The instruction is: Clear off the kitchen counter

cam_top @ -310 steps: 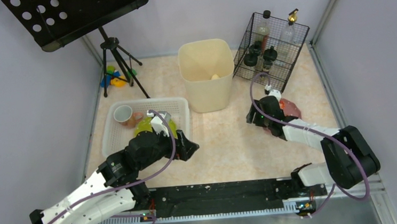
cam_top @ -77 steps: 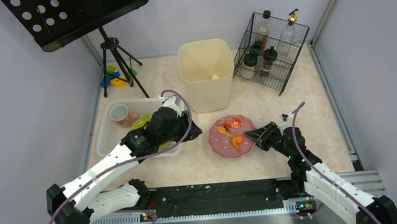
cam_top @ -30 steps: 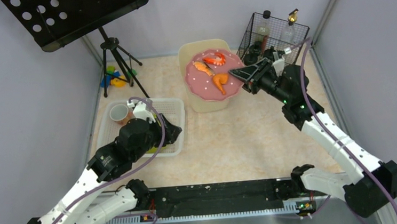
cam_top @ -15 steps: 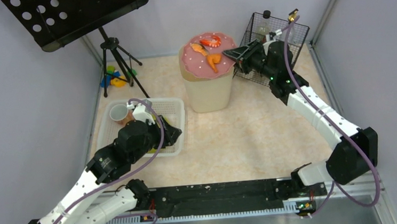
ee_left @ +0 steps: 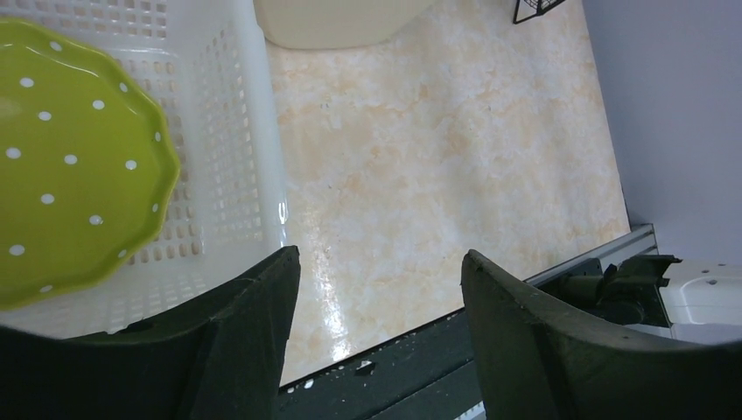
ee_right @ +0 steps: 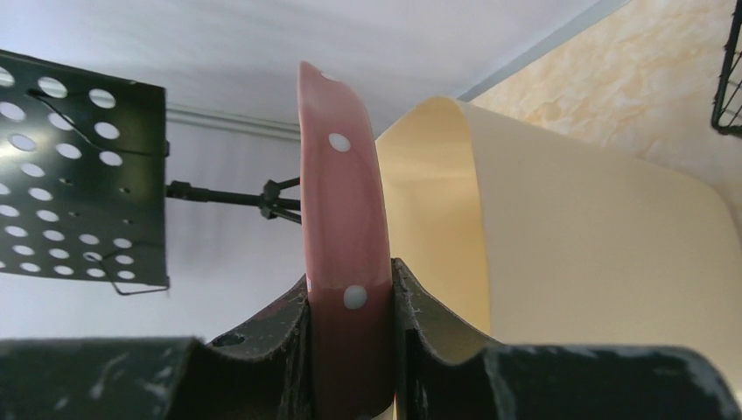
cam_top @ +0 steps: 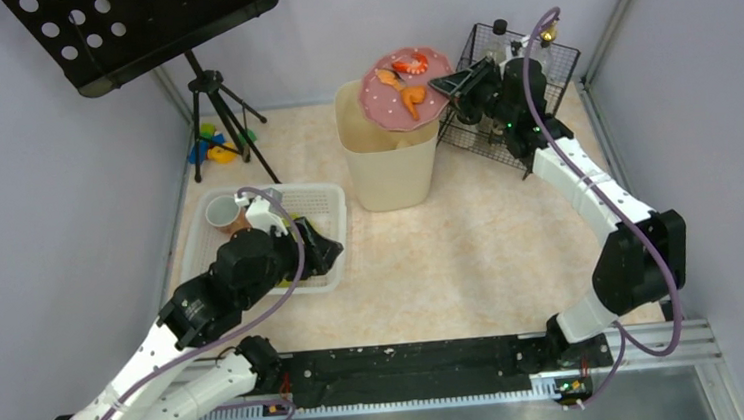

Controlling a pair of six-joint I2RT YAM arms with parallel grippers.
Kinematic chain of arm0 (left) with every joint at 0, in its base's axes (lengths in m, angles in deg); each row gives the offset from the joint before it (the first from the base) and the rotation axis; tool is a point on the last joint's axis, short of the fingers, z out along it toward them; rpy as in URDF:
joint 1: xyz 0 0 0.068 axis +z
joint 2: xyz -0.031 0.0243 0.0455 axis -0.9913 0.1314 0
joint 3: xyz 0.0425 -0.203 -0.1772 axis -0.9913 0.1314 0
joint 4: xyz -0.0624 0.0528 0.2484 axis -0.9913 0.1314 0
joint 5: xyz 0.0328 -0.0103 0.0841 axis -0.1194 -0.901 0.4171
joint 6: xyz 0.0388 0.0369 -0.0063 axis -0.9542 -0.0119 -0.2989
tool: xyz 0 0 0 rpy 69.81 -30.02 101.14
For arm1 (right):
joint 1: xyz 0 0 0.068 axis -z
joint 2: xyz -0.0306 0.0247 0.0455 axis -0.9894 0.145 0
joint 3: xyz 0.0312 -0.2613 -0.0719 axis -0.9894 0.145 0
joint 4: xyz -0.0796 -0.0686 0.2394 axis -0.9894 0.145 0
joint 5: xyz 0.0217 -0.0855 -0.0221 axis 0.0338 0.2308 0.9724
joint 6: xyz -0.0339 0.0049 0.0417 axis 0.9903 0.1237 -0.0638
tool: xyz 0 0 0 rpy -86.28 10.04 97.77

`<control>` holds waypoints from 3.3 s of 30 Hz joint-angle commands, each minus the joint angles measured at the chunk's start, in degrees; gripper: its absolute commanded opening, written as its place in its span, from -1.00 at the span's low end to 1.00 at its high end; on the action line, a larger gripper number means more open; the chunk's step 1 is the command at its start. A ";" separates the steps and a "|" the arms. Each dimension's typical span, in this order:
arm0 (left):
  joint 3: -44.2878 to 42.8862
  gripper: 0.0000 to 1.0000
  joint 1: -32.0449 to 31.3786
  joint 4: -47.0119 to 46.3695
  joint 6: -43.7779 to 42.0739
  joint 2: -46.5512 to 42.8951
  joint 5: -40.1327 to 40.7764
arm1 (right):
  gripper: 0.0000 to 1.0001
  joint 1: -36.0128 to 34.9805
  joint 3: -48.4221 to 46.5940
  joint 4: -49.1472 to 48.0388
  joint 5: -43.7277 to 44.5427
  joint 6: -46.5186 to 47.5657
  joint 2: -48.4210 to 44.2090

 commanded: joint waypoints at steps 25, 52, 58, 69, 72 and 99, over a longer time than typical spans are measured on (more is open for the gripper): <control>1.12 0.63 0.05 1.27 -4.01 -5.32 2.00 | -1.00 -2.92 -22.49 -4.51 -2.98 33.73 8.57; 1.33 0.63 -0.02 2.68 -4.26 -6.10 2.52 | -1.00 -16.73 -17.10 -20.88 14.33 79.77 6.98; 1.08 0.63 0.01 2.95 -4.28 -5.93 2.76 | -1.00 -17.75 -16.96 -24.73 17.50 83.65 7.30; 0.77 0.63 0.04 3.30 -4.21 -5.64 3.53 | -1.00 -22.86 -18.78 -32.63 21.27 95.13 5.89; 0.35 0.63 0.06 3.81 -4.20 -5.77 3.93 | -1.00 -24.58 -18.99 -33.66 21.37 96.89 4.54; -6.48 0.86 0.05 3.40 -4.12 -17.22 6.74 | -1.00 -33.51 -10.96 -15.87 17.69 63.10 -13.46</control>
